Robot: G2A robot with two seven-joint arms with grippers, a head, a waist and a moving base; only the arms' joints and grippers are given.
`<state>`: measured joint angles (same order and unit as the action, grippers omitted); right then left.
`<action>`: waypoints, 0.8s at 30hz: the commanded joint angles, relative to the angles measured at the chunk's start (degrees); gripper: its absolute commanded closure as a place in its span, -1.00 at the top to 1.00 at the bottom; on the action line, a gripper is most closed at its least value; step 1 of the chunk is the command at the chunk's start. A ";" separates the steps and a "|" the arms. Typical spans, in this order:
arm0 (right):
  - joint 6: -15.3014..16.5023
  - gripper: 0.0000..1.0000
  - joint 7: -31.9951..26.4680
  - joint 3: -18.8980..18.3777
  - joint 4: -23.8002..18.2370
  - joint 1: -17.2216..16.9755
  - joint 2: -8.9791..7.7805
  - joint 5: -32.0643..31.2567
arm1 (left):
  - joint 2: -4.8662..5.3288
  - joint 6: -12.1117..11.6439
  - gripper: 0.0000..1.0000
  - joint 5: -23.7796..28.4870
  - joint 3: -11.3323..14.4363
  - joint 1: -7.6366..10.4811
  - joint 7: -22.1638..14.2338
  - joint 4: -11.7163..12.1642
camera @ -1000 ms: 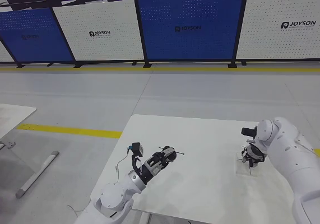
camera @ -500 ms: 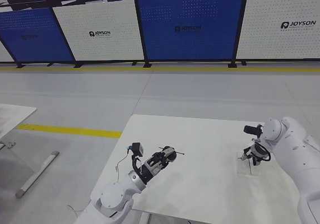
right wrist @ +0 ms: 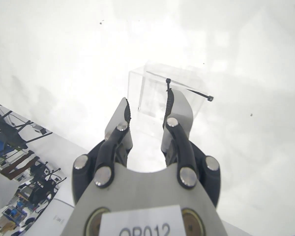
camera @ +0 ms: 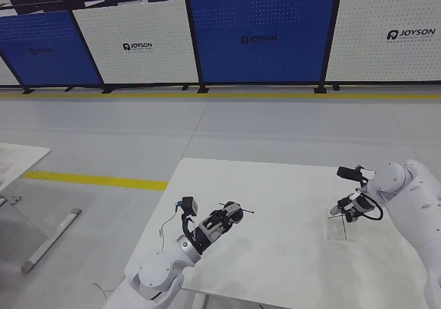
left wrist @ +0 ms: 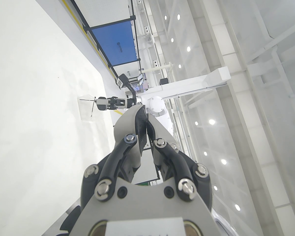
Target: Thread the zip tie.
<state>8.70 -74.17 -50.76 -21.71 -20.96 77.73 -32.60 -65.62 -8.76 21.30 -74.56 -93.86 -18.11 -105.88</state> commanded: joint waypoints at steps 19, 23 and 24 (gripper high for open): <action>-2.37 1.00 -3.31 -16.89 -35.23 -18.63 -10.65 2.15 | 0.00 0.00 -1.00 0.00 0.00 0.00 0.00 0.00; -1.17 1.00 -2.61 -16.81 -35.94 -19.13 -10.61 2.84 | 0.00 0.00 -1.00 0.00 0.00 0.00 0.00 0.00; 1.14 1.00 -1.89 -17.11 -36.81 -19.89 -10.68 4.27 | 0.00 0.00 -1.00 0.00 0.00 0.00 0.00 0.00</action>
<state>7.03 -76.91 -67.69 -57.60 -40.13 67.08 -29.76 -65.62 -8.76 21.30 -74.56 -93.85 -18.11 -105.88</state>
